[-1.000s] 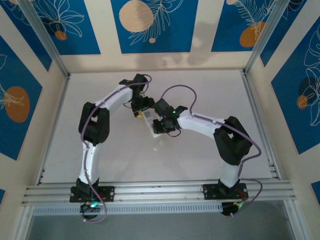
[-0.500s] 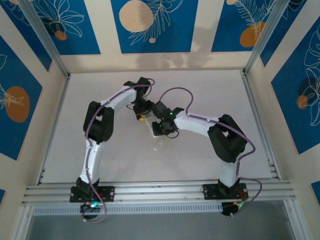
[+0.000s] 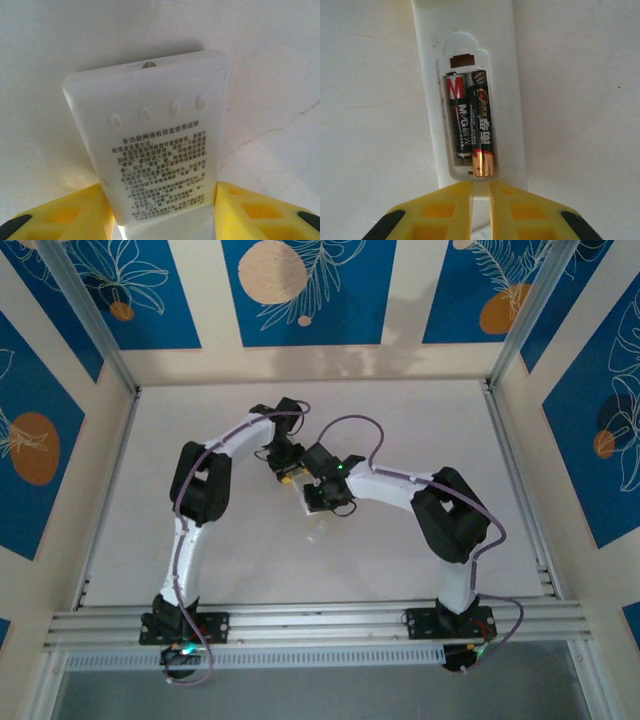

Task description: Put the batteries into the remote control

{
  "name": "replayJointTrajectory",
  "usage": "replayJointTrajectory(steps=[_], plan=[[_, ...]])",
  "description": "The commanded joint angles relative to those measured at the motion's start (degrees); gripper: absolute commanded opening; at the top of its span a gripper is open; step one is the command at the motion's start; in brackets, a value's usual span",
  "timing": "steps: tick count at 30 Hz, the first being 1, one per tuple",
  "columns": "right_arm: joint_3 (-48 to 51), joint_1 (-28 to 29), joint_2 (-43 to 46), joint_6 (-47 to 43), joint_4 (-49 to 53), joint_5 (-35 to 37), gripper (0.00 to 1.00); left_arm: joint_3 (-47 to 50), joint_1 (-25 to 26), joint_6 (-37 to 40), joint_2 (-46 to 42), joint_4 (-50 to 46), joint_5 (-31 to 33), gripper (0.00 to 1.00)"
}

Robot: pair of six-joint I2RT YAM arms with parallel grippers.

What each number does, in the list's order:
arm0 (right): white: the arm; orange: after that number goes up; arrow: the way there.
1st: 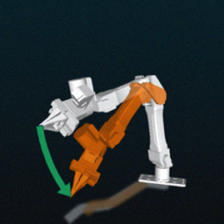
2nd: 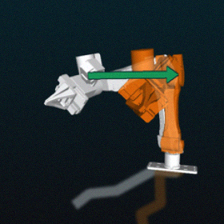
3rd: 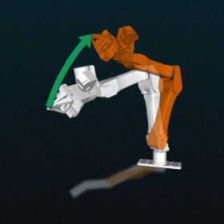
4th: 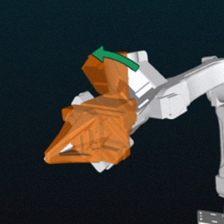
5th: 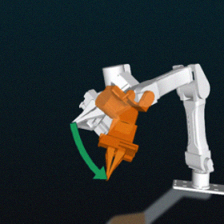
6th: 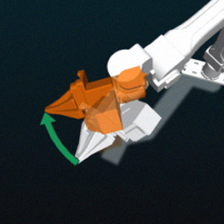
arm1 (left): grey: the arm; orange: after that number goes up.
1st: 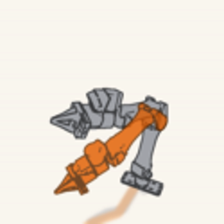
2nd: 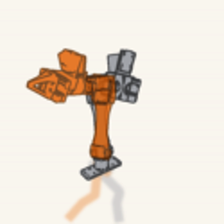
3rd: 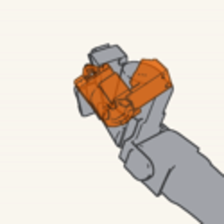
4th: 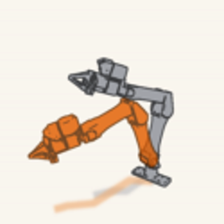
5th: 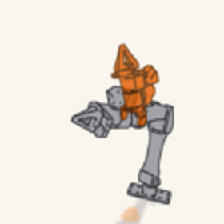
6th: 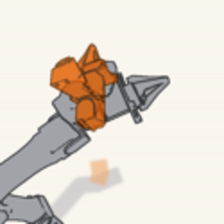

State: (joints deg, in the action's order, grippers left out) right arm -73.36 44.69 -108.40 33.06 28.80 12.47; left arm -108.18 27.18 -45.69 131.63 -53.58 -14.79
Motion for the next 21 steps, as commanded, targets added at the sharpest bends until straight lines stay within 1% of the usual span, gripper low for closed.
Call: replayJointTrajectory(steps=[1,6,13,16,21], plan=[[-1.9,0.4,-1.3,-0.8,0.9,0.4,0.17,-1.3,0.4,0.2,0.7,-2.0,-0.6,0.48],[-3.2,0.4,-2.2,-1.0,1.7,0.6,0.17,-1.3,0.4,0.3,0.5,-2.1,-0.9,0.46],[-3.2,0.4,1.0,-1.0,2.4,-0.4,0.20,-1.6,0.4,0.3,0.2,-2.0,-0.9,0.46],[-2.9,0.2,2.4,-1.0,3.1,0.3,0.20,-1.7,0.4,0.2,0.3,-2.0,-0.9,0.46],[-2.6,0.0,2.1,-1.0,3.3,0.7,0.19,-1.7,0.4,0.4,0.2,-2.1,-1.0,0.46]])
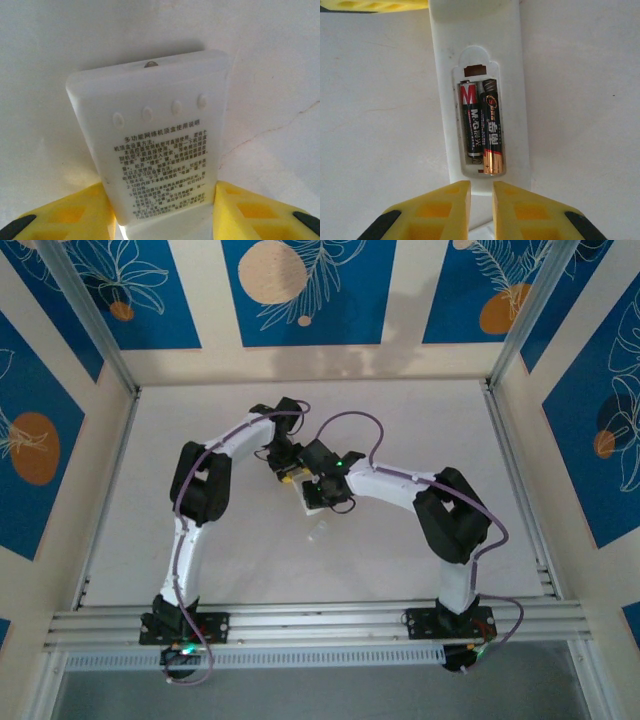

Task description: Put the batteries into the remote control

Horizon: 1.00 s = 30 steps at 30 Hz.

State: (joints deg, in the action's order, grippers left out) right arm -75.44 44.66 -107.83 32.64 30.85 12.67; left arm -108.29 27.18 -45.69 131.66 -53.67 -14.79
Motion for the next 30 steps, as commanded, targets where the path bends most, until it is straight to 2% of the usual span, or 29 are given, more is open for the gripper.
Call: replayJointTrajectory(steps=[1,14,30], plan=[[-0.5,0.1,1.3,-0.7,1.1,0.4,0.18,-1.6,0.4,0.3,0.2,-2.0,-0.9,0.46],[-2.5,-0.3,-1.6,-2.5,0.6,3.1,0.16,-1.6,0.5,0.6,-0.2,-2.0,-1.4,0.45],[-4.3,-0.3,-4.6,-3.2,1.2,1.8,0.16,-1.8,0.4,0.5,-0.7,-1.9,-1.7,0.45]])
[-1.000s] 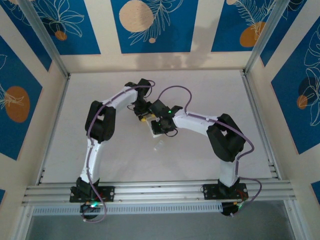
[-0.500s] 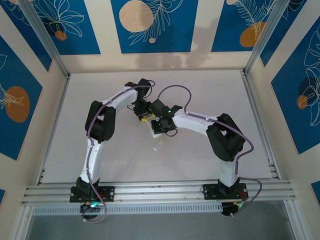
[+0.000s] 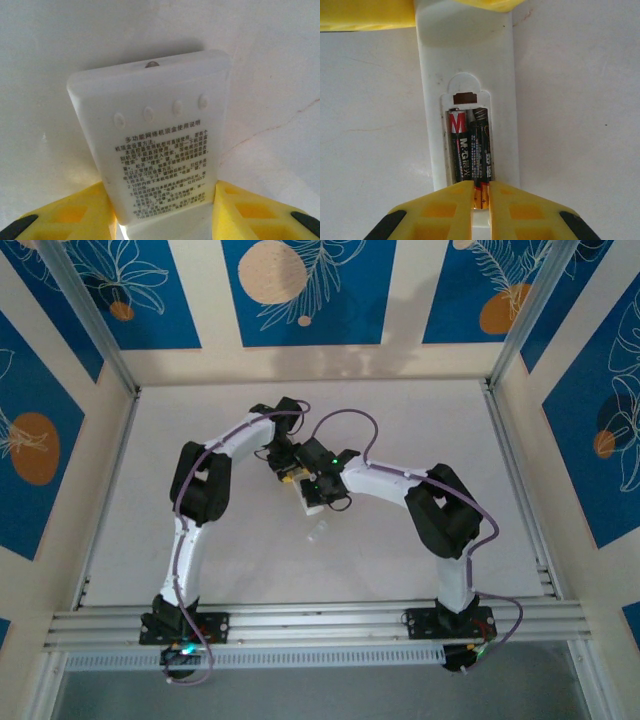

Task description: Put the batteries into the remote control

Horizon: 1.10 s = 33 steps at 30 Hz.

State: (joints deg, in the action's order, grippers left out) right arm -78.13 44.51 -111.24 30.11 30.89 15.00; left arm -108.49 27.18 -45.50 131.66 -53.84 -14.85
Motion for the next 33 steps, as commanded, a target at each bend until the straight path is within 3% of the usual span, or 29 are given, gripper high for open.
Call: replayJointTrajectory(steps=[1,33], plan=[[-1.7,-0.1,-1.4,-0.6,1.3,-0.5,0.16,-1.6,0.4,0.3,-0.7,-1.7,-1.7,0.45],[-8.1,0.8,-8.3,-0.5,6.9,-1.1,0.15,-1.4,0.3,0.8,-0.7,-2.0,-2.3,0.44]])
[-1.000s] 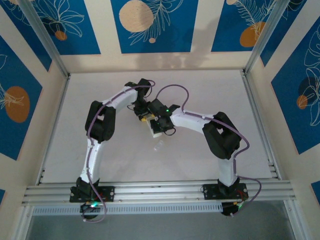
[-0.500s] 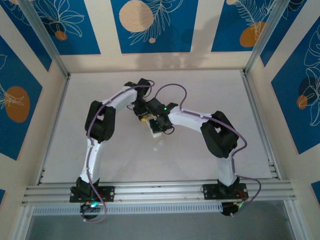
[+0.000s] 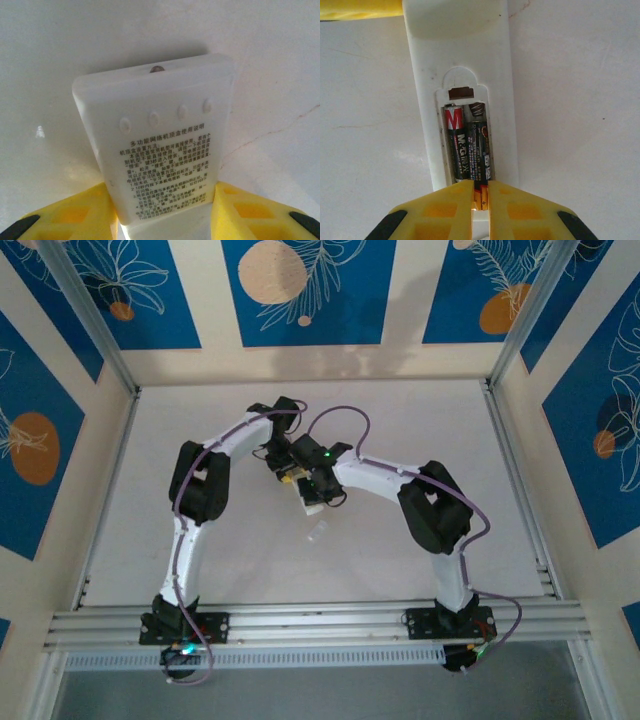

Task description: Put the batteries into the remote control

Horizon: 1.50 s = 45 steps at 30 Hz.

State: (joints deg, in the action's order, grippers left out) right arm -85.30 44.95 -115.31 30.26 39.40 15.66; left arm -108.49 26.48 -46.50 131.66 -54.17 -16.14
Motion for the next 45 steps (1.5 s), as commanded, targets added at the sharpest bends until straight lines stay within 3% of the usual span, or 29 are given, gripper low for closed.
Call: replayJointTrajectory(steps=[1,37,45], plan=[[-1.3,0.4,-4.5,-0.7,-1.4,-1.9,0.15,-1.4,1.0,1.8,-0.8,-1.6,-1.0,0.43],[-12.2,-1.6,-9.5,-1.3,3.0,-3.8,0.15,-1.1,0.9,2.3,-1.1,-1.5,-1.7,0.41],[-11.1,-1.1,-4.8,-1.4,2.9,-4.0,0.16,-1.3,0.8,2.0,-0.9,-1.1,-1.9,0.42]])
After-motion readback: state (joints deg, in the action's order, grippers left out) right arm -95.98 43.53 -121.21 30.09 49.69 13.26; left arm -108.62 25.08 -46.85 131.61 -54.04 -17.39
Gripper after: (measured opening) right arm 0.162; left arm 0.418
